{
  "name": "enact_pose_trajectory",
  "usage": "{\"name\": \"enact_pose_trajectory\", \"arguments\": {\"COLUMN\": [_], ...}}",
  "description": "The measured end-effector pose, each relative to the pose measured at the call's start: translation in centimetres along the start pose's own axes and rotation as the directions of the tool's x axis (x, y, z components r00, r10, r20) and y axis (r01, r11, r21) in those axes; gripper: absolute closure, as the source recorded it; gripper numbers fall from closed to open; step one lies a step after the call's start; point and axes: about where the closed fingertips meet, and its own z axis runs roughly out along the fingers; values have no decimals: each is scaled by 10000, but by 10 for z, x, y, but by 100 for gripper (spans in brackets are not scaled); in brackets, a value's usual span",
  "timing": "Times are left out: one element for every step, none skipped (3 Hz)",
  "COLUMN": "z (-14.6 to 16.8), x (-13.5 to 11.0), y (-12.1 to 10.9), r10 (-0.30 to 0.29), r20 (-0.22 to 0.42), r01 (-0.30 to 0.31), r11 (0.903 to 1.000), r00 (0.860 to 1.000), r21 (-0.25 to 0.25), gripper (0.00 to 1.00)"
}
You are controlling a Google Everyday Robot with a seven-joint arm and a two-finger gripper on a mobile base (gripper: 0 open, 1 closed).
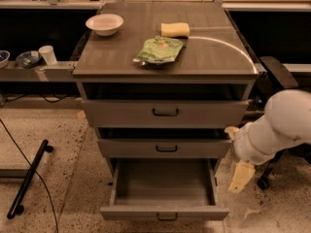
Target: Close bottom drawer
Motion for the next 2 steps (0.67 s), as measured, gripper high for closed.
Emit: {"name": "enact_pose_trajectory", "arguments": {"z": [81, 80], "x": [34, 34], "y": [31, 32], "r10": [-386, -381], "r20": [-418, -427], "r01": [389, 382], "r11": [9992, 9993], "r00": [9984, 9984], "r21": [68, 16], "gripper": [0, 0]}}
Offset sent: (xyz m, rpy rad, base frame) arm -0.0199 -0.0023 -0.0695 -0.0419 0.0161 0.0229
